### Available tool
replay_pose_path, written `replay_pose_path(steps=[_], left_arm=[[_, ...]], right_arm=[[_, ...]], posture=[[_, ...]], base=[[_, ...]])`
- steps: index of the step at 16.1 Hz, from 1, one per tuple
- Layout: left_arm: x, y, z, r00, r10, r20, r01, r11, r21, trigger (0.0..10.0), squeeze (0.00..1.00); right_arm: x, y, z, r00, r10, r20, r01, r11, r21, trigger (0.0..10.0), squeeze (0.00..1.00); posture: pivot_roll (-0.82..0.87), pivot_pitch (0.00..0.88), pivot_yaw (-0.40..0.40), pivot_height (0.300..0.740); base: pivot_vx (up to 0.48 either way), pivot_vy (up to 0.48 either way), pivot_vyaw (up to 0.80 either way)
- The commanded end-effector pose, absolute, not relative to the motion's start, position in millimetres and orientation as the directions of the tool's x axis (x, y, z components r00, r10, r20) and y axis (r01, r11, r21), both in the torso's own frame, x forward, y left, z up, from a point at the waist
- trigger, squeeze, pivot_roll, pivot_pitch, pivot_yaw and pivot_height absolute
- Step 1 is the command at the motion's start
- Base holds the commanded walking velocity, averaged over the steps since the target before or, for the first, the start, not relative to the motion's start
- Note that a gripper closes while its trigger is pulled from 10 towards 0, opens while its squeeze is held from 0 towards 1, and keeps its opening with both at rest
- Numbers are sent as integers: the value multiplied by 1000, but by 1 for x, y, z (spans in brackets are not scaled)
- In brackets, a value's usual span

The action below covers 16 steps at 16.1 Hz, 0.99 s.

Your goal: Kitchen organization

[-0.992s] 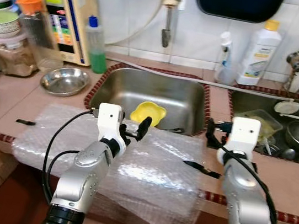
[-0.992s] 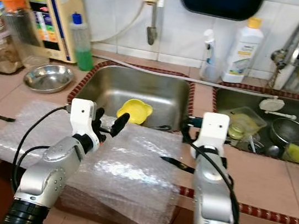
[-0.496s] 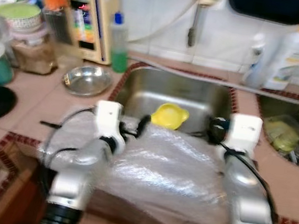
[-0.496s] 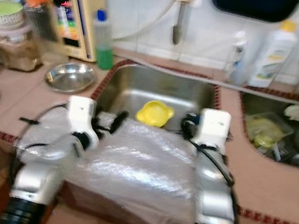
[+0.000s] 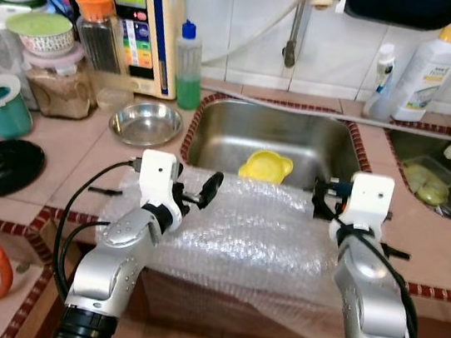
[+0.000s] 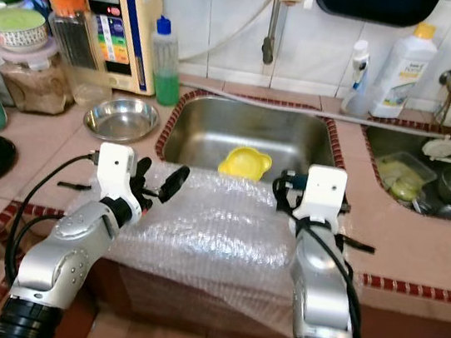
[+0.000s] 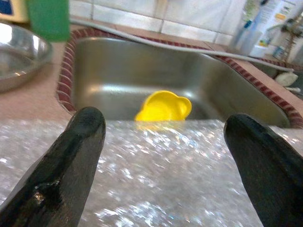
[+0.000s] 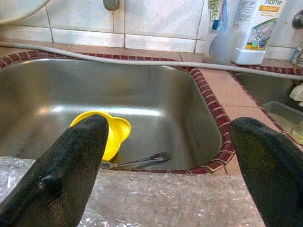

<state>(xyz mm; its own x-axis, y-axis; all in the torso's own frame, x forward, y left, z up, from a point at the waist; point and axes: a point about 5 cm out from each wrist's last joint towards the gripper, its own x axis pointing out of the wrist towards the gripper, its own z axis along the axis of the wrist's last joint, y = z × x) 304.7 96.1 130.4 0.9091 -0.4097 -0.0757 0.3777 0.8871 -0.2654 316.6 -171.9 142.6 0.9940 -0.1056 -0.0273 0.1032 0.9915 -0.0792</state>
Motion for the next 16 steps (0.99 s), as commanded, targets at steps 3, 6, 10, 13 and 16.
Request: replay_pose_path(steps=[3, 6, 10, 13, 16], left_arm=[[304, 85, 141, 891, -453, -27, 428, 858, -286, 10000, 0], [304, 86, 140, 895, -446, -24, 421, 860, -287, 10000, 0], [304, 89, 146, 906, -423, 3, 407, 871, -275, 10000, 0], [306, 94, 156, 923, -384, 41, 383, 897, -219, 10000, 0], [306, 102, 167, 922, -376, 92, 387, 892, -233, 10000, 0]], right_arm=[[318, -178, 145, 992, -127, -16, 125, 989, -83, 10000, 0], [321, -179, 148, 993, -121, -7, 120, 989, -88, 10000, 0], [322, -175, 153, 996, -83, 22, 85, 992, -96, 10000, 0], [322, -171, 156, 997, -61, 41, 65, 992, -106, 10000, 0], [319, -162, 165, 995, 0, 95, 11, 993, -116, 10000, 0]], posture=[[-31, 0, 56, 740], [-30, 0, 52, 740], [-23, 0, 45, 740], [-18, 0, 42, 740], [-8, 0, 39, 740]], base=[[0, -127, 0], [0, 0, 0], [0, 0, 0], [0, 0, 0], [0, 0, 0]])
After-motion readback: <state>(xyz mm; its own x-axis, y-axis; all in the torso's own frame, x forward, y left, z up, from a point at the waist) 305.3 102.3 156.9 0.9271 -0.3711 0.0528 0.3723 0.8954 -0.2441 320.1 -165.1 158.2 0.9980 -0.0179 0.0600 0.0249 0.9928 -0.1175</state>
